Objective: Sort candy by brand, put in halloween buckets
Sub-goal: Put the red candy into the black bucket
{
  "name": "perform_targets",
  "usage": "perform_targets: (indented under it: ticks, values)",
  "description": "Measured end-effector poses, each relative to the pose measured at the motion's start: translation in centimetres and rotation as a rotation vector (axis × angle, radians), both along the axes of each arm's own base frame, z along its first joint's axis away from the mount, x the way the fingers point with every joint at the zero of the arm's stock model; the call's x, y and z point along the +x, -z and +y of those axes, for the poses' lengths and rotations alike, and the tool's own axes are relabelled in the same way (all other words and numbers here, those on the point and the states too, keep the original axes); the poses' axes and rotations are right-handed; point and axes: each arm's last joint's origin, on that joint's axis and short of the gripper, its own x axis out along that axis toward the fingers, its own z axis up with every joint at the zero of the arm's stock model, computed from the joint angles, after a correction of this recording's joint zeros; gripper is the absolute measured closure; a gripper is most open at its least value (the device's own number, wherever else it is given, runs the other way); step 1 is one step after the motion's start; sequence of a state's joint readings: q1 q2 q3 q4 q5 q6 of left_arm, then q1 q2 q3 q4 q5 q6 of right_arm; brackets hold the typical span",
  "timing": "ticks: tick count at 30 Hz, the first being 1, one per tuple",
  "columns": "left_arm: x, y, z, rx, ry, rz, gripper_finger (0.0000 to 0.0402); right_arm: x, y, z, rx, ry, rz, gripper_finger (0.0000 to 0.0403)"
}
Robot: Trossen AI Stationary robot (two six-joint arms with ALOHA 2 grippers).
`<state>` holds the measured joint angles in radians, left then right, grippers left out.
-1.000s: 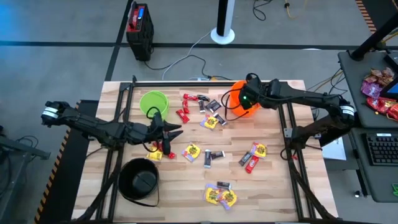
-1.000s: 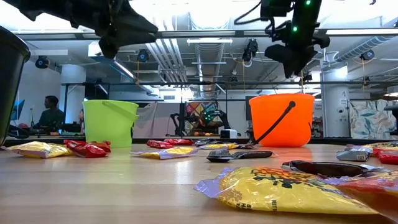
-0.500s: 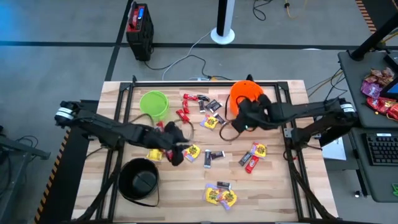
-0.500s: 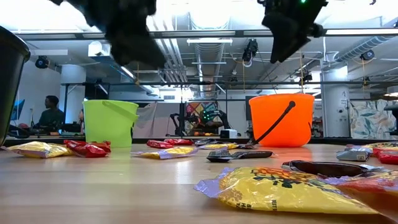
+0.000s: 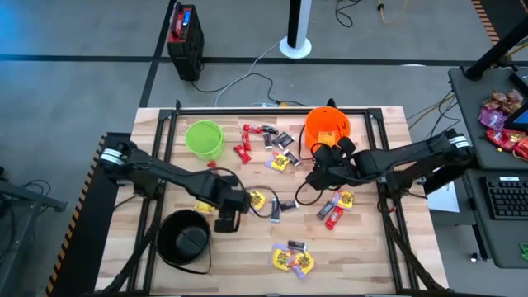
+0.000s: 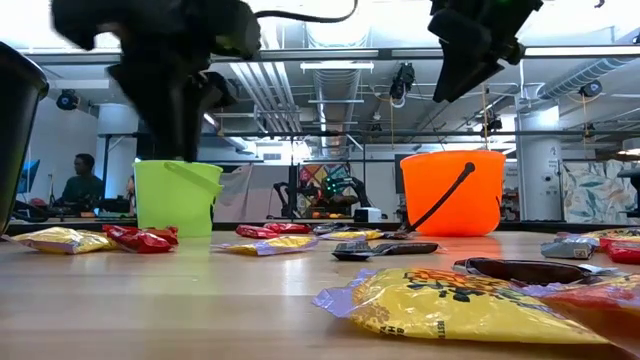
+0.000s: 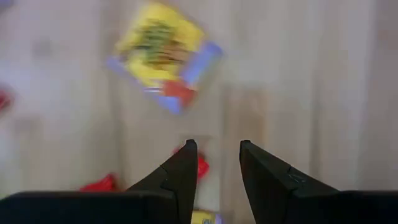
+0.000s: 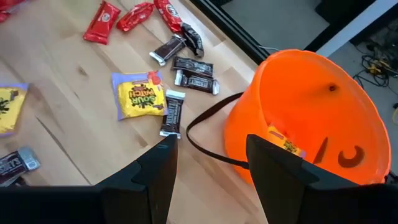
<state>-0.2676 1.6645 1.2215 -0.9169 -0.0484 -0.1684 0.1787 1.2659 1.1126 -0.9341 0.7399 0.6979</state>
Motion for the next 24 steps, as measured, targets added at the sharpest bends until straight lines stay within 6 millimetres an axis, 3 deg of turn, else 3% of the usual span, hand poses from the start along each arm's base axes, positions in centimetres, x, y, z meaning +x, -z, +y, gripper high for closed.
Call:
perform_targets:
  ticks: [5, 13, 18, 24]
  values:
    - [0.6, 1.6, 0.4, 0.056, 0.154, 0.15, 0.0296, -0.1, 0.5, 0.0, 0.013, 0.012, -0.002, 0.0218]
    - [2.5, 3.5, 1.9, 0.072, 0.148, 0.237, 0.0296, -0.1, 0.8, 0.0, 0.02, 0.027, -0.008, 0.0218]
    - [3.7, 3.0, 2.3, 0.075, 0.171, 0.233, 0.0296, -0.1, 0.8, 0.0, 0.02, 0.027, -0.009, 0.0218]
    - [4.2, 0.8, 2.3, 0.074, 0.199, 0.213, 0.0296, -0.1, 0.9, 0.0, 0.018, 0.026, -0.011, 0.0218]
